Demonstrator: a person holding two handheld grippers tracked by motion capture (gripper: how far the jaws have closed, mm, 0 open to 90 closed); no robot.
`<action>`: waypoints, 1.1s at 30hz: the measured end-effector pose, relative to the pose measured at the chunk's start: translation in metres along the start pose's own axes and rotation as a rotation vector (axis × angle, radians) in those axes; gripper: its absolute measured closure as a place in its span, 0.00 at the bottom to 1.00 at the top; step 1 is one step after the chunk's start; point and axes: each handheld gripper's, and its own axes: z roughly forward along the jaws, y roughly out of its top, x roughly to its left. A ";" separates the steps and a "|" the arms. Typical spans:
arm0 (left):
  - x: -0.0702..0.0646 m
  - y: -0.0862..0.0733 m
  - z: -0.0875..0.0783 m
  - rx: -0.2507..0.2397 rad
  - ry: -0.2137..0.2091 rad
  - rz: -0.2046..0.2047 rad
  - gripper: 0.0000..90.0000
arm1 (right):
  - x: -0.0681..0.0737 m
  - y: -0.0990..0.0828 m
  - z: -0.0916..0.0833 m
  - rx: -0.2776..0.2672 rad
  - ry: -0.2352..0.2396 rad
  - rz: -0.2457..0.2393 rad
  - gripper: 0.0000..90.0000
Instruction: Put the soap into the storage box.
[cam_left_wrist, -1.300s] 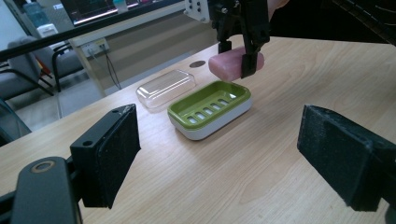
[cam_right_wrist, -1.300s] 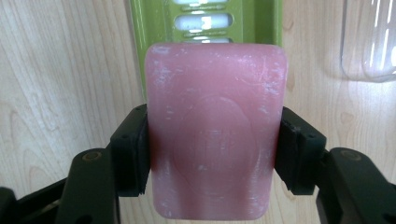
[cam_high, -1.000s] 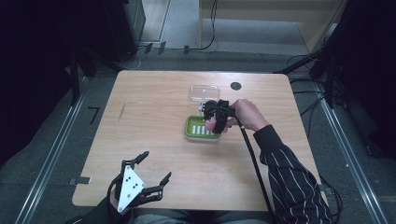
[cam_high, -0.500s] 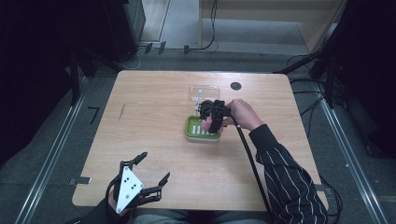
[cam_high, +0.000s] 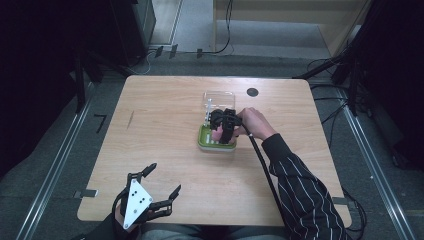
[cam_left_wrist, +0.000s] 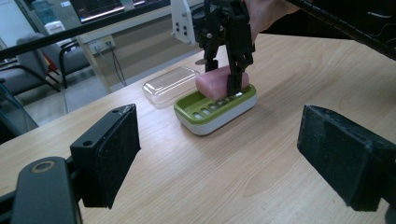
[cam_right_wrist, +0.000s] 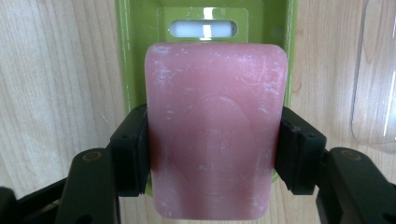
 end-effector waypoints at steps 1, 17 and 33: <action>0.000 0.000 0.000 0.000 0.001 -0.001 0.15 | 0.000 0.000 0.000 0.000 -0.001 -0.002 0.43; 0.000 0.000 -0.001 0.005 0.002 0.002 0.15 | -0.002 0.001 0.011 -0.001 0.016 -0.003 0.43; 0.000 0.000 -0.002 0.004 0.005 0.000 0.15 | -0.003 0.006 0.022 -0.019 0.018 -0.009 0.43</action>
